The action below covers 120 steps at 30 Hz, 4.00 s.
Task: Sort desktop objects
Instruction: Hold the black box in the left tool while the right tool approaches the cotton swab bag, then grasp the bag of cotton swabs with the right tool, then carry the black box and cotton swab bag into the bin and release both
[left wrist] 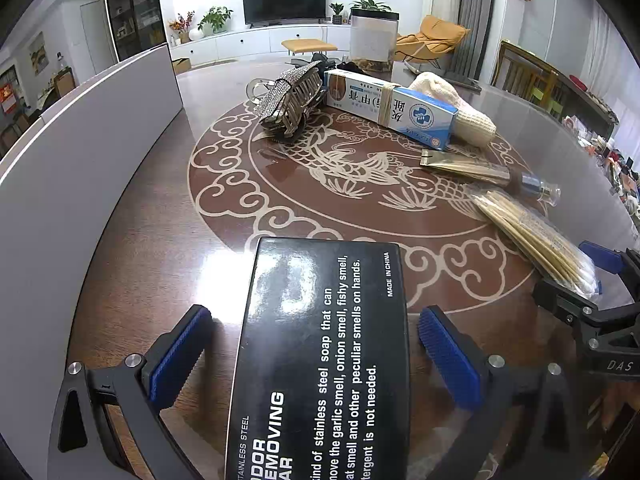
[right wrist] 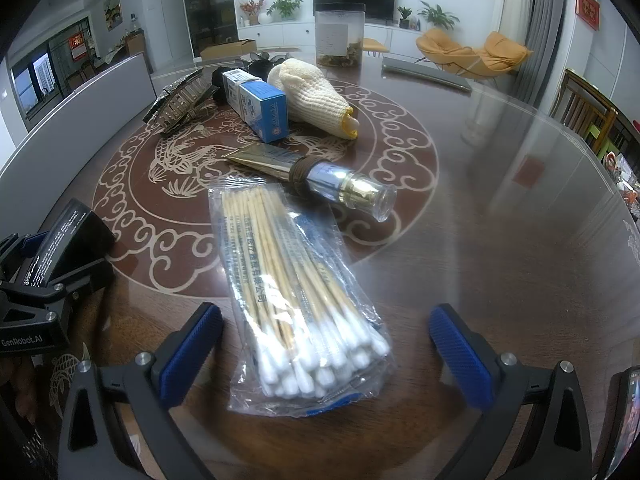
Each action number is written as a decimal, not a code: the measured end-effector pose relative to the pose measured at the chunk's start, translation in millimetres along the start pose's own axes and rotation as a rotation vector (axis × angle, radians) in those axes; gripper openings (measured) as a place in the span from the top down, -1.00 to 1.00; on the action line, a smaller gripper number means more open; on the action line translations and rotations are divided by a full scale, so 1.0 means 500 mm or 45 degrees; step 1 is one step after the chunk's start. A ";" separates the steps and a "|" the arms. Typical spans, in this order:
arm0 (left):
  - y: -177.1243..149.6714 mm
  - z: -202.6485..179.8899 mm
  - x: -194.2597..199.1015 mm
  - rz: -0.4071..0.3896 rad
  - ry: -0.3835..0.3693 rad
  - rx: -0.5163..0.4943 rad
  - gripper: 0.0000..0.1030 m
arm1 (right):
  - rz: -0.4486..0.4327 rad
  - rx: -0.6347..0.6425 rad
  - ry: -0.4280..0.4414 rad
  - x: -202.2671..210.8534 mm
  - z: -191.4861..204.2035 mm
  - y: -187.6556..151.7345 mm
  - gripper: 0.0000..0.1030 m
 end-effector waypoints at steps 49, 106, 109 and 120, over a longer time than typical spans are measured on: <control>-0.026 0.022 0.021 0.052 -0.105 -0.155 -1.00 | -0.001 0.003 0.002 0.002 0.000 -0.001 -1.00; 0.091 0.613 0.328 -0.085 0.057 0.396 -0.11 | -0.191 0.272 0.871 0.252 0.547 0.424 0.33; 0.084 0.666 0.277 0.001 0.118 0.425 -0.11 | -0.177 0.367 0.833 0.190 0.673 0.431 0.33; 0.054 0.677 0.228 0.146 0.279 0.409 -0.70 | -0.081 0.354 0.698 0.070 0.775 0.381 -0.66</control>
Point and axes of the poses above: each gripper's, at about its wrist camera, not at the fingertips, and x roughly against the way its jaws point, z to its left, y to its top, the point moved 1 cm from there along -x, roughly the way its jaws point, and after that the axes turned 7 degrees about x, right-handed, at the moved point
